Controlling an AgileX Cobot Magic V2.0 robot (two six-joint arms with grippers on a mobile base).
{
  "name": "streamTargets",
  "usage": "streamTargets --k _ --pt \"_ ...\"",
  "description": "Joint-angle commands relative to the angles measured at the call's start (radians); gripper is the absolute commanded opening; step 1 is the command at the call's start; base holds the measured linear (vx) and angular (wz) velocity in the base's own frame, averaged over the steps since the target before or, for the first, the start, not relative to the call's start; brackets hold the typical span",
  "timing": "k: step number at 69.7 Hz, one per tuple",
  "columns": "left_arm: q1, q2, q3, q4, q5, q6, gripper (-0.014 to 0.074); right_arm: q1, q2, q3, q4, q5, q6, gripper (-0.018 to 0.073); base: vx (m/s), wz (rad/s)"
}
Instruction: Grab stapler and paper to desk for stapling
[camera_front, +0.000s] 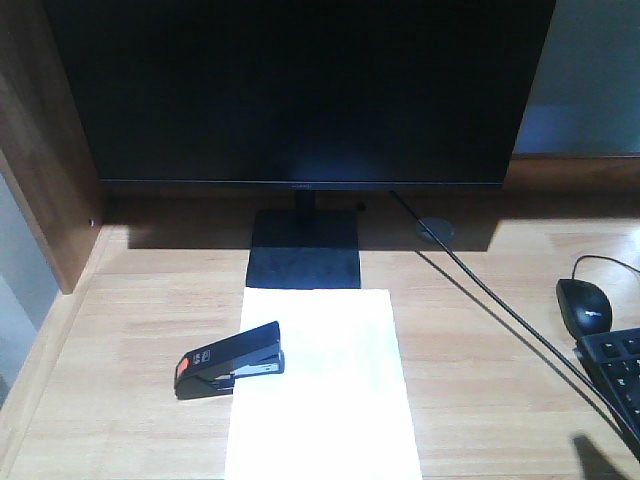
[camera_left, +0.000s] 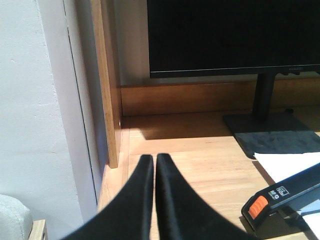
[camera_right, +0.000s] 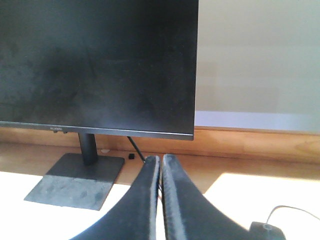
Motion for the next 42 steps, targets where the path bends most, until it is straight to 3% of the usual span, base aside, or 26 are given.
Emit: streamTargets --k 1,9,14,26,42 --pt "0.001 -0.015 0.011 -0.009 -0.071 -0.009 -0.0006 -0.001 -0.031 -0.030 0.000 -0.015 -0.053 -0.0006 0.00 0.00" --pt "0.001 -0.015 0.011 -0.009 -0.071 -0.009 -0.0006 -0.007 -0.091 -0.030 0.001 0.045 -0.093 -0.0006 0.00 0.00" --pt "0.001 -0.015 0.011 -0.009 -0.071 -0.009 -0.0006 -0.049 -0.114 -0.021 0.003 0.053 -0.093 -0.0006 0.00 0.00" --pt "0.001 -0.015 0.011 -0.009 -0.071 -0.009 -0.0006 -0.172 -0.193 0.101 0.009 -0.047 -0.027 -0.0006 0.00 0.00" --pt "0.001 -0.015 0.010 -0.009 -0.071 -0.009 -0.0006 -0.188 -0.331 0.276 0.000 -0.139 -0.021 -0.0006 0.00 0.00"
